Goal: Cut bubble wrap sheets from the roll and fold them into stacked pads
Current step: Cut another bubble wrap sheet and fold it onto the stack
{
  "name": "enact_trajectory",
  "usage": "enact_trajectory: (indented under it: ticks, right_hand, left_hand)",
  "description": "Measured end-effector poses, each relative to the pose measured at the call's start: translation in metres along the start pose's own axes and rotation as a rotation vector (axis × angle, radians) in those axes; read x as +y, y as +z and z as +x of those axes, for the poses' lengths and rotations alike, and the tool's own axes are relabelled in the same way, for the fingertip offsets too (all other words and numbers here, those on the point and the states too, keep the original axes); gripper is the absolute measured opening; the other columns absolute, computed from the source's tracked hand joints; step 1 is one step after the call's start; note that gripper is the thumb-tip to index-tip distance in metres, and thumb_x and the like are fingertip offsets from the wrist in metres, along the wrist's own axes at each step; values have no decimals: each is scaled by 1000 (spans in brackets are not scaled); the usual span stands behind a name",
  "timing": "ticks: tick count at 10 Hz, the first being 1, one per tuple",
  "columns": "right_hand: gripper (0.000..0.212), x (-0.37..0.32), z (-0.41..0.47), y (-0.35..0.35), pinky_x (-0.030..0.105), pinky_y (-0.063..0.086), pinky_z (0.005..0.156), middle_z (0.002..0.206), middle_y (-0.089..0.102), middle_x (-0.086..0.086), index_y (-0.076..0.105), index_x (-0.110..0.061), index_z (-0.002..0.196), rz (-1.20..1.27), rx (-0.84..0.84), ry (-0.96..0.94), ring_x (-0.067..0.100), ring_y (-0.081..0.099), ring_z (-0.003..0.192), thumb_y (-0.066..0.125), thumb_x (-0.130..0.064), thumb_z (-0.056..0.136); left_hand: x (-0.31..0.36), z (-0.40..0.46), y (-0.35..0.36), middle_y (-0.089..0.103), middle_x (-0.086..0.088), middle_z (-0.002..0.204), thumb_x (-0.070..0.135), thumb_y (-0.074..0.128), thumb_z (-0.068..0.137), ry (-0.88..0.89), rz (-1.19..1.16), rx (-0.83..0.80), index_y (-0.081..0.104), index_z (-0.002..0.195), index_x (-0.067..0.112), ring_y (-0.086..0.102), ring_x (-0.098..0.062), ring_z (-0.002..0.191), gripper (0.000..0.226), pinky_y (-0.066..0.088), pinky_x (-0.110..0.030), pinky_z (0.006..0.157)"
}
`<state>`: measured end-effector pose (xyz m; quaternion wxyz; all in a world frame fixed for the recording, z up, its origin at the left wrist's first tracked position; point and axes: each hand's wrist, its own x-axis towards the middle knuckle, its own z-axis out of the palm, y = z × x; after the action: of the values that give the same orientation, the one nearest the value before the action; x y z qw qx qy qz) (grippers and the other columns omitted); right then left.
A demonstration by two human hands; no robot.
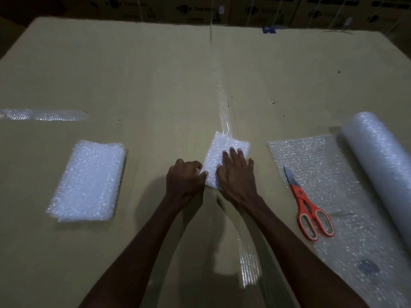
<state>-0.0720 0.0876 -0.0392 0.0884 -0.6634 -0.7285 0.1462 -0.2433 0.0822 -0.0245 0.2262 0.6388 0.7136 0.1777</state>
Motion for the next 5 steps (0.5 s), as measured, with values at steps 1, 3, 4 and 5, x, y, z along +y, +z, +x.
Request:
enact_trajectory:
  ticks: [1,3,4,5]
  right_hand:
    - [82,7,-2,8,59,4,124,171,6,10,16,-14,162,-86,-70,-78,28,2,158,-2,-52,92]
    - [76,19,-1,0,54,4,125,172,1,8,11,-16,163,119,1,-26,25,0,158,20,-59,101]
    - [60,24,-5,-13,44,36,111,154,44,16,43,-9,151,313,239,127,33,40,142,46,-45,103]
    - [39,33,2,-15,37,41,85,125,63,16,61,-8,126,352,329,311,36,55,118,57,-37,100]
  left_hand:
    - [2,-20,16,66,-1,77,54,57,82,102,56,121,74,89,24,64,-27,78,35,53,-35,63]
    - [13,9,9,66,-5,105,49,55,94,20,85,23,68,106,21,61,-27,97,33,50,-38,79]
    - [14,21,12,62,-7,102,46,55,96,99,112,43,65,95,15,57,-27,98,33,46,-37,75]
    - [17,29,17,61,-7,101,44,54,96,107,121,35,63,91,14,57,-28,97,31,44,-36,73]
